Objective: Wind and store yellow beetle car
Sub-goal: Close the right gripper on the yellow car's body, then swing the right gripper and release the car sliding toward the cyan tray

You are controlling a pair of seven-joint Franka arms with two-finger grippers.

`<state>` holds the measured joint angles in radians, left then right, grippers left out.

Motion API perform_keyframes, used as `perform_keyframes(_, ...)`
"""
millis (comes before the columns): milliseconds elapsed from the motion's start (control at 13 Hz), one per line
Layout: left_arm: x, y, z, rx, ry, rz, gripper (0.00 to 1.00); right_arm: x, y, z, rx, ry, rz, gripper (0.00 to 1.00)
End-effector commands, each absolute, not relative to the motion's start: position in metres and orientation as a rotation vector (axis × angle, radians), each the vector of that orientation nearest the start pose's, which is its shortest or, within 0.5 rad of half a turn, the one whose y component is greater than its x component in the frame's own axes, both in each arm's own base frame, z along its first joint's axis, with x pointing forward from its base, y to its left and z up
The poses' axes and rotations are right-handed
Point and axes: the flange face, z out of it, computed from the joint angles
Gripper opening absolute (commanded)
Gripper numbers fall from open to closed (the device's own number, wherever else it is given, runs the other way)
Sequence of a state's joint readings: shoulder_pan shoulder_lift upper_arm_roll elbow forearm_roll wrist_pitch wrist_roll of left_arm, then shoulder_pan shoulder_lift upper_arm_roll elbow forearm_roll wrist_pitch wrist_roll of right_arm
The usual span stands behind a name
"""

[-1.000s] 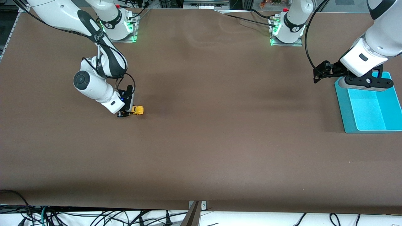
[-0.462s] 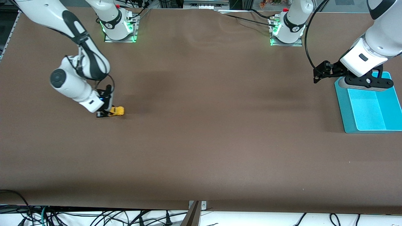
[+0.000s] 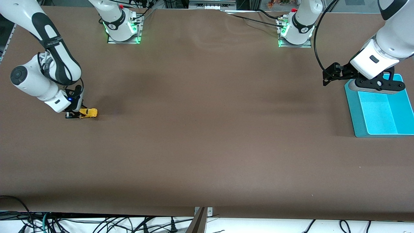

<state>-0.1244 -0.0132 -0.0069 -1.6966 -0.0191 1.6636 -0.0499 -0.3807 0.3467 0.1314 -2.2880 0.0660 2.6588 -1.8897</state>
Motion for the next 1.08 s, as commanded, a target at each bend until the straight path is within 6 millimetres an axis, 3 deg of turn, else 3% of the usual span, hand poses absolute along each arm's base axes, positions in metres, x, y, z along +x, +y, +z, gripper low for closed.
perform_keyframes(0,0.551,-0.075,0.587,-3.135,0.125,0.038,1.00,0.501,-0.132,0.181,2.275,2.293,0.073,0.40)
perform_keyframes(77,0.551,-0.075,0.587,-3.135,0.125,0.038,1.00,0.506,-0.131,0.185,2.265,2.290,0.082,0.62)
perform_keyframes(154,0.551,-0.075,0.587,-3.135,0.125,0.038,1.00,0.510,-0.133,0.189,2.273,2.274,0.088,1.00)
perform_keyframes(231,0.551,-0.075,0.587,-3.135,0.125,0.038,1.00,0.517,-0.131,0.196,2.306,2.245,0.088,1.00)
perform_keyframes(308,0.551,-0.075,0.587,-3.135,0.125,0.038,1.00,0.530,-0.116,0.208,2.323,2.253,0.094,1.00)
perform_keyframes(615,0.552,-0.075,0.586,-3.135,0.125,0.040,1.00,0.583,-0.062,0.282,2.300,2.292,0.059,1.00)
perform_keyframes(769,0.551,-0.075,0.586,-3.135,0.125,0.038,1.00,0.596,-0.039,0.323,2.251,2.274,0.080,1.00)
perform_keyframes(1000,0.551,-0.076,0.586,-3.135,0.130,0.038,1.00,0.595,-0.033,0.392,2.304,2.075,0.167,1.00)
